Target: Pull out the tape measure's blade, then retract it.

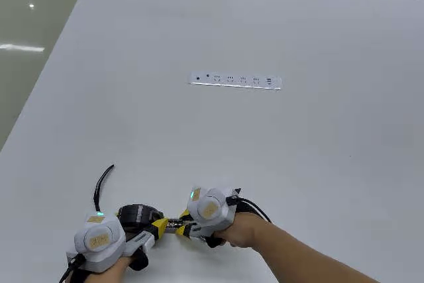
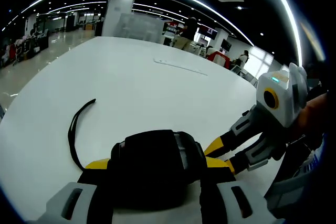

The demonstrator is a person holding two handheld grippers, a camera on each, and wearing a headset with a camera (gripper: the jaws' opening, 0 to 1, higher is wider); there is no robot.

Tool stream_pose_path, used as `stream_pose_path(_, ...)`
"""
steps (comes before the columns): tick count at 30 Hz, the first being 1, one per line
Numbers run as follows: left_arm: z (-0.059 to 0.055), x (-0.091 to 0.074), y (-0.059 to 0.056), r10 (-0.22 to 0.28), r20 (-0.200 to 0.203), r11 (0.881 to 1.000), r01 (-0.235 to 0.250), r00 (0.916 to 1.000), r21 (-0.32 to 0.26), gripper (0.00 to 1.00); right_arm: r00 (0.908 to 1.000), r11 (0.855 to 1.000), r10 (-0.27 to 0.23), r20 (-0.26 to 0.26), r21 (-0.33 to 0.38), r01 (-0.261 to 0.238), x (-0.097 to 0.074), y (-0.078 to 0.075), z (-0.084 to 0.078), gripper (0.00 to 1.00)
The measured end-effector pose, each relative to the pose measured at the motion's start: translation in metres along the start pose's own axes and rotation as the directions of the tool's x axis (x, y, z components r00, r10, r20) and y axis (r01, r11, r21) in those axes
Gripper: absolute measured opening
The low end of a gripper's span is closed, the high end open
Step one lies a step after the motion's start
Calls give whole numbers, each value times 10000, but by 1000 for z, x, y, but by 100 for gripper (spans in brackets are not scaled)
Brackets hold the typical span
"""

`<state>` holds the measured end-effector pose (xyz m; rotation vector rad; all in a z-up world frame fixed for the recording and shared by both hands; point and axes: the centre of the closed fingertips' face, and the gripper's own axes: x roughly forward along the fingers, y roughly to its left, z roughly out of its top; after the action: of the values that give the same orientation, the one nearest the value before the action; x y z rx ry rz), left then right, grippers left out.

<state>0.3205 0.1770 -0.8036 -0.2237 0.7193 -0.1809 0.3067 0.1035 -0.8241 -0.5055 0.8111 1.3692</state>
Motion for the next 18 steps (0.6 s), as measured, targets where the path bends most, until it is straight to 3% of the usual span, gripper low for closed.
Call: stream_pose_path(18,0,0,0,4,4,10000,-4,10000,-9,63,9998,9999,118,166,-86,-117,7,1,7,14)
